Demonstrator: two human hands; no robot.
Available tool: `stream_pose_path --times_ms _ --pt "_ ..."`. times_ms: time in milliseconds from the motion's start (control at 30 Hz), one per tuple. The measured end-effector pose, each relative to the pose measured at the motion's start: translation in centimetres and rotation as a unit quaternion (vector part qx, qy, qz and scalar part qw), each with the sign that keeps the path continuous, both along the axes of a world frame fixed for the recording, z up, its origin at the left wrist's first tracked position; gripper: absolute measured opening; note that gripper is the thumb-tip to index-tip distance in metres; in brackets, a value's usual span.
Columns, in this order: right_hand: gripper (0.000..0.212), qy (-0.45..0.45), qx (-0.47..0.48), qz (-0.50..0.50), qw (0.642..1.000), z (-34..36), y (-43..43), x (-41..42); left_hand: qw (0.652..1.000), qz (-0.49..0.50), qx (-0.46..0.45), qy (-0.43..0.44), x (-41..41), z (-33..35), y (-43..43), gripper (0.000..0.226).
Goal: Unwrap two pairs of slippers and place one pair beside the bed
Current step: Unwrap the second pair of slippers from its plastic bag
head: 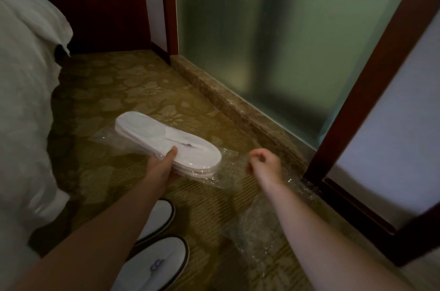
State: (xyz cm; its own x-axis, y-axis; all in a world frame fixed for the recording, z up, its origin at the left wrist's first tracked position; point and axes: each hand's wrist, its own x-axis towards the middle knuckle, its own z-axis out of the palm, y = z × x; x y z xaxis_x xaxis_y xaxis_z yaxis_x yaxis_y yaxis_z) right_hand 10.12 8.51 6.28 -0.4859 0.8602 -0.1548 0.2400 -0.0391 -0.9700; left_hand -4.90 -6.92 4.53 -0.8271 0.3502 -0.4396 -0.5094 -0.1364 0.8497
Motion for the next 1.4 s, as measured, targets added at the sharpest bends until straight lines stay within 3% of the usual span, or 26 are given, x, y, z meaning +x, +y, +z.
stream_pose_path --times_ms 67,167,300,433,567,767,967,1167,1267,1400 --pt "0.029 -0.008 -0.041 0.046 0.998 -0.5 -0.5 -0.9 1.000 -0.010 -0.002 -0.001 0.0 -0.1 0.1 0.058" --pt "0.033 -0.053 -0.093 0.071 0.992 -1.4 -1.0 -1.9 1.000 -0.014 0.014 -0.009 0.3 0.0 0.7 0.056" --pt "0.023 -0.025 -0.181 0.126 0.975 -1.4 -1.1 -0.5 0.999 -0.016 0.029 -0.013 0.5 0.0 1.3 0.052" --pt "0.008 0.009 -0.171 0.197 0.965 -1.4 -0.7 0.2 0.997 -0.054 0.040 -0.029 0.3 -0.4 1.2 0.052" --pt "0.007 0.023 -0.152 0.194 0.969 -1.1 -0.6 -0.3 0.996 -0.074 0.049 -0.031 0.3 -0.7 0.9 0.051" --pt "0.017 0.075 -0.220 0.174 0.957 -0.8 -0.9 -1.0 0.995 -0.074 0.050 -0.034 0.2 -0.7 1.0 0.045" --pt "0.010 0.078 -0.256 0.179 0.947 0.0 -1.5 -0.9 0.995 -0.086 0.030 -0.027 0.2 -0.8 0.8 0.054" --pt "0.034 0.120 -0.306 0.176 0.928 0.6 -1.4 -0.9 0.993 -0.109 0.037 -0.034 0.1 -0.8 0.8 0.055" --pt "0.022 0.114 -0.291 0.160 0.936 0.3 -1.3 -0.9 0.991 -0.126 0.010 -0.036 -0.1 -0.6 0.5 0.056" --pt "0.004 0.115 -0.253 0.130 0.952 0.6 -1.5 -1.4 0.998 -0.056 0.019 -0.024 -0.9 0.4 0.5 0.050"
